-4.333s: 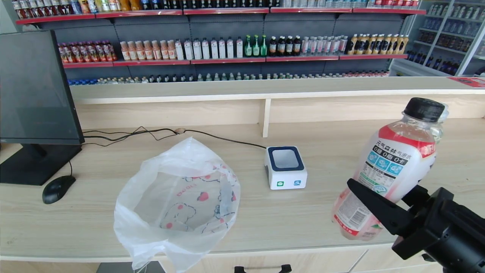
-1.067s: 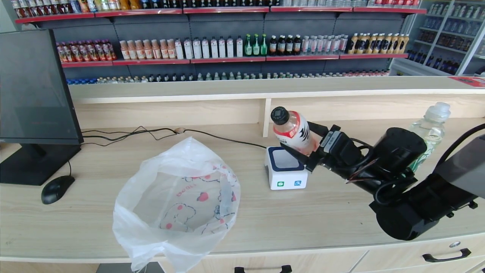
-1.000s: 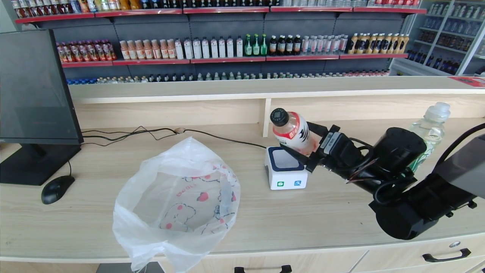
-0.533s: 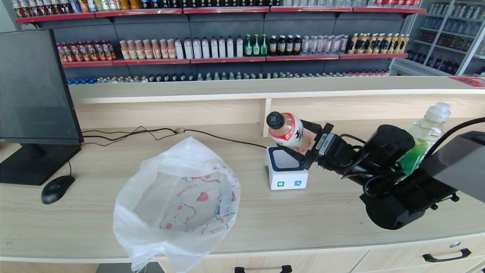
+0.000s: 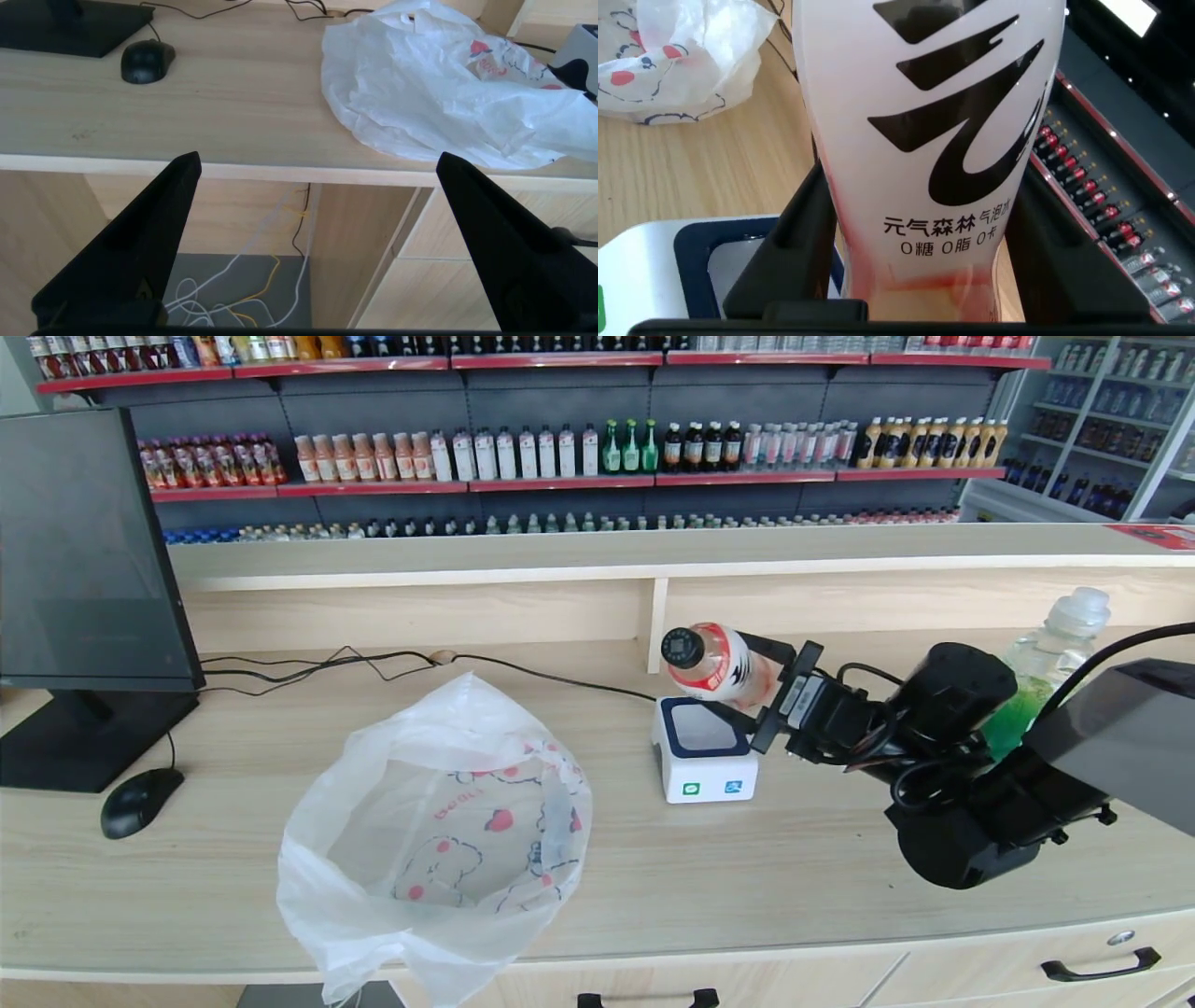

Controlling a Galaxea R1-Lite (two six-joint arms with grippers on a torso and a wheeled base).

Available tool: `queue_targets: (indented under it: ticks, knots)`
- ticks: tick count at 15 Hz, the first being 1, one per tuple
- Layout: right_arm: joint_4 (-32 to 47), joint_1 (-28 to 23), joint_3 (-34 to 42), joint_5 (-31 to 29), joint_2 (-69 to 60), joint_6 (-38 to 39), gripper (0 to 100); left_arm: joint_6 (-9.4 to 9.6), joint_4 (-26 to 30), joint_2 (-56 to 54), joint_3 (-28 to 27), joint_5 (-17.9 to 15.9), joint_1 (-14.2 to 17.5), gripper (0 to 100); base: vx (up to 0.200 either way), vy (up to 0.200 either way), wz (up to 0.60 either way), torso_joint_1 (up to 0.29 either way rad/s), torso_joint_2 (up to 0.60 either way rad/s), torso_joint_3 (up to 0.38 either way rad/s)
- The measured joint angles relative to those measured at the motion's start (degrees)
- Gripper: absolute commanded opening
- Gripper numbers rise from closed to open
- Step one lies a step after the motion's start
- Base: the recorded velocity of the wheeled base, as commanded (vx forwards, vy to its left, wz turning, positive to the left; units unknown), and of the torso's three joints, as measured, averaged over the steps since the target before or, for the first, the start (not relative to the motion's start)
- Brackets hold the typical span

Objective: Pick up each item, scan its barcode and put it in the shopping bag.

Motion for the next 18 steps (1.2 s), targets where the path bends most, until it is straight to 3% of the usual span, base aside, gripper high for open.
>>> queue_targets:
  ticks: [18]
  knots:
    - [0.07,1.32,-0.68,2.35,0.91,-1.00,0,-0.12,0.00,0.00,0.00,0.00,0.00,100,0.000,0.000,0.00,0.000,0.00,0.000]
